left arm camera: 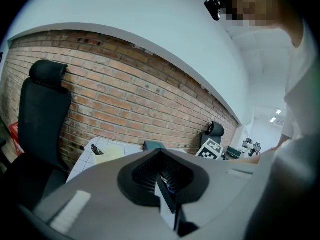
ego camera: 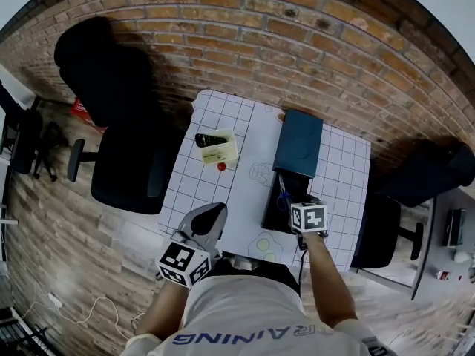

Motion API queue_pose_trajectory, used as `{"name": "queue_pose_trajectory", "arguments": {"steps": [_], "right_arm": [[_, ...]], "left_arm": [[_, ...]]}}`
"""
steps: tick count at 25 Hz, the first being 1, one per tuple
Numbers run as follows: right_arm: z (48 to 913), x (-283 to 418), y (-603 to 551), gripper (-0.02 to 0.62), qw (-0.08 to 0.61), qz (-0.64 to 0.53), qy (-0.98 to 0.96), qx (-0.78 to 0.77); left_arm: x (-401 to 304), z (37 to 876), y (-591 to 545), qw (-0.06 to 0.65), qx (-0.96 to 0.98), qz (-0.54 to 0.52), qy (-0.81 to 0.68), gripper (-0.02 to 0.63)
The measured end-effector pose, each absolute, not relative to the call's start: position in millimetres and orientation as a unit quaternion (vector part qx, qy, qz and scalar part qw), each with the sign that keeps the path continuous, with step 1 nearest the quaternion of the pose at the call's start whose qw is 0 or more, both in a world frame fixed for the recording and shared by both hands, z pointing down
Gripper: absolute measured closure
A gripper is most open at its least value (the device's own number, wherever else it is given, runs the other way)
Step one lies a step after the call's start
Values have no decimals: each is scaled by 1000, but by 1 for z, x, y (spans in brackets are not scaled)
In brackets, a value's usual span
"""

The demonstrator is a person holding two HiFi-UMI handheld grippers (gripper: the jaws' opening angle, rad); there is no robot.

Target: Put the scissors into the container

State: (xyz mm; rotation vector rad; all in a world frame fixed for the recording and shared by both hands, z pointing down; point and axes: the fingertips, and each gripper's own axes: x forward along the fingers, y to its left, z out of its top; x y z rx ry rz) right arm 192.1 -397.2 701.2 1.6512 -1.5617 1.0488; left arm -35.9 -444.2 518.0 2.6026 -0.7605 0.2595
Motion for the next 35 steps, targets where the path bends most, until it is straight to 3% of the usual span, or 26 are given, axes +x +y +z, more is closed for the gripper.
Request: {"name": "queue_pose_trajectory", "arguments": {"steps": [8, 18, 24, 35], "right_arm": [[567, 210, -380, 576, 188, 292, -650, 676], [414, 248, -313, 583, 8, 96, -667, 739], [398, 274, -278, 581, -5, 66, -630, 774], [398, 260, -283, 581, -6, 62, -664, 745]], "left_arm": [[10, 476, -441, 166, 957, 57, -231, 604], [67, 416, -429, 102, 977, 16, -185, 604], [85, 412, -414, 97, 979, 24, -180, 604], [86, 405, -391, 89, 979, 27, -181, 604]]}}
